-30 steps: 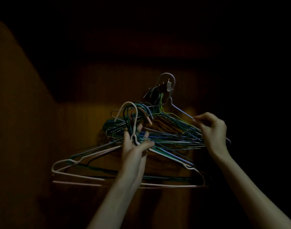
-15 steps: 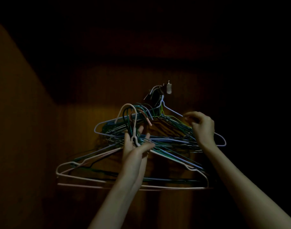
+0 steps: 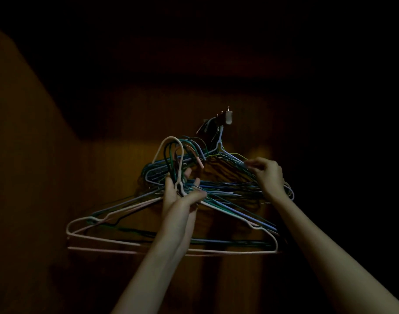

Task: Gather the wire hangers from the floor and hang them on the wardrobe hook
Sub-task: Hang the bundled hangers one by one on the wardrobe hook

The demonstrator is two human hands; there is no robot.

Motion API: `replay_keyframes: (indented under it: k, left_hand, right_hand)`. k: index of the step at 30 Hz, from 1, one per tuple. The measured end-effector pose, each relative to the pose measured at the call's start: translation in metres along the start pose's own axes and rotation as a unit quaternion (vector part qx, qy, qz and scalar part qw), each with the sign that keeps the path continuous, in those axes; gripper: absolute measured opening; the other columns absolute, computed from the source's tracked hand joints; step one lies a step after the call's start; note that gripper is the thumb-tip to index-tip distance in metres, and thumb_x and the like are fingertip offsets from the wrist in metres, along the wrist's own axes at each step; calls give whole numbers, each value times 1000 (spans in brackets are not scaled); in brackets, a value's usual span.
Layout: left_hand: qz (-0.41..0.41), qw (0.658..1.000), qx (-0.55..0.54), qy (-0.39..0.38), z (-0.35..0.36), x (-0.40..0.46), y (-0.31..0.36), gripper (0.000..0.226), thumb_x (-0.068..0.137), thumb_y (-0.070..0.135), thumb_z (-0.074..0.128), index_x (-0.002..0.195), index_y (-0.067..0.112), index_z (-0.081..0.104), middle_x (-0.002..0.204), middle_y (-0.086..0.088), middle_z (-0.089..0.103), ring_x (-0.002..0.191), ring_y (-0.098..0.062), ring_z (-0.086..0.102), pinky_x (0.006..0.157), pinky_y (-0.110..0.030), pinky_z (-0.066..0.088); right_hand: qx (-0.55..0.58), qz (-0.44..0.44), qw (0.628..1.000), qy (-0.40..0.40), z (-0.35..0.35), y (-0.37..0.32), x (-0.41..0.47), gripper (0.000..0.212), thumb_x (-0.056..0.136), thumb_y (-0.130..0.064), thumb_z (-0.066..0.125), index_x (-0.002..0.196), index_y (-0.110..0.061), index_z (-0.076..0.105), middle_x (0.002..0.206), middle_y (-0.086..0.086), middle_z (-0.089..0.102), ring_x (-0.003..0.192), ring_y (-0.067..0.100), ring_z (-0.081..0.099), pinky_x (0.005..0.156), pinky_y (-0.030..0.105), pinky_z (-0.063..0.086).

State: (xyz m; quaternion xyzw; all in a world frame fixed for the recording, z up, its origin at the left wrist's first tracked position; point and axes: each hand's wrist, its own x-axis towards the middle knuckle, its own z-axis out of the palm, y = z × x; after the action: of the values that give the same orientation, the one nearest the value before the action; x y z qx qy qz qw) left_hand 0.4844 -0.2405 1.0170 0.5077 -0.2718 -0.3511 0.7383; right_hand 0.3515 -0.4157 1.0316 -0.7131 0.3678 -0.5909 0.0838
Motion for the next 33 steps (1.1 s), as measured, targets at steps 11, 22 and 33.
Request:
replay_keyframes:
  k: [11, 22, 33]
  left_hand:
    - [2, 997, -42, -68, -13, -22, -9, 48, 95, -2, 42, 141, 8, 31, 137, -10, 48, 126, -26, 45, 99, -35, 39]
    - [38, 993, -91, -72, -9, -51, -21, 69, 88, -15, 44, 147, 6, 17, 140, -16, 45, 128, -28, 44, 96, -36, 40]
    - [21, 992, -89, -89, -9, -40, -26, 63, 90, -18, 30, 145, 12, 23, 145, -11, 38, 134, -30, 36, 108, -34, 29]
  right_hand:
    - [29, -93, 993, -66, -30, -49, -68, 13, 86, -13, 63, 97, -18, 69, 94, -9, 59, 94, 6, 53, 79, 15, 38]
    - [79, -56, 961, -258, -35, -84, -120, 11, 89, -19, 60, 92, -16, 70, 81, -18, 61, 81, -4, 57, 76, 15, 44]
    - [91, 2, 982, -167, -41, -76, -117, 16, 91, -22, 58, 78, -28, 63, 77, -4, 67, 79, 15, 64, 78, 43, 53]
